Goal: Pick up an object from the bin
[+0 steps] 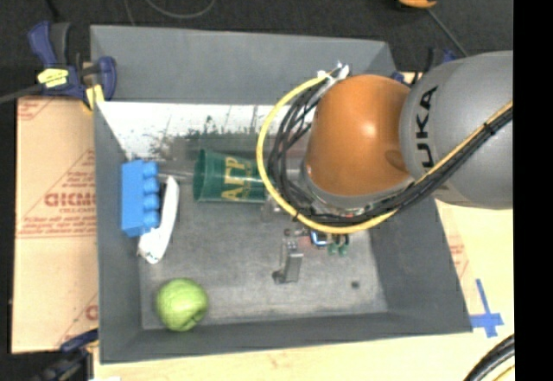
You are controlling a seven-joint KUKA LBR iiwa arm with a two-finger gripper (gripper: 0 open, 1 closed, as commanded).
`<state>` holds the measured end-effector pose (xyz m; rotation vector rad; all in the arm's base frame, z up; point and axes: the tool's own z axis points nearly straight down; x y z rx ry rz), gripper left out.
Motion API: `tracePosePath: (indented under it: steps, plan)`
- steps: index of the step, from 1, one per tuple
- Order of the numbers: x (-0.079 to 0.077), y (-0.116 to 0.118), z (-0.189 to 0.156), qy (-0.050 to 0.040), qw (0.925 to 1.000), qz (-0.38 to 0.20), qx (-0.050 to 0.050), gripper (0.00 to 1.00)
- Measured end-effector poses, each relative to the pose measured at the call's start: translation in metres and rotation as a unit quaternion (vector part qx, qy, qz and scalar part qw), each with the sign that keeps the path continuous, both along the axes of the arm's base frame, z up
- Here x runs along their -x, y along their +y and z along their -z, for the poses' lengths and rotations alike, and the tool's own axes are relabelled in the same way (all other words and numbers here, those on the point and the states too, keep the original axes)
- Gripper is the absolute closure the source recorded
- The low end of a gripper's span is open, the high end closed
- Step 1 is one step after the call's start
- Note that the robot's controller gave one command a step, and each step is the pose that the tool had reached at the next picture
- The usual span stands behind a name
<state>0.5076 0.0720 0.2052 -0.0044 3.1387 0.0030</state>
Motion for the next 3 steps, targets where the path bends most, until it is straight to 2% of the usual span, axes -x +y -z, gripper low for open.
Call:
tracePosePath:
  steps: [1, 2, 3]
  plan:
    - [-0.036, -0.033, -0.04, 0.0006, 1.0, -0.003, 0.001, 0.0]
    - [-0.052, -0.066, -0.044, -0.0062, 1.0, -0.002, 0.002, 0.0]
    - [-0.049, -0.097, -0.026, 0.0009, 0.9989, -0.048, 0.002, 0.0]
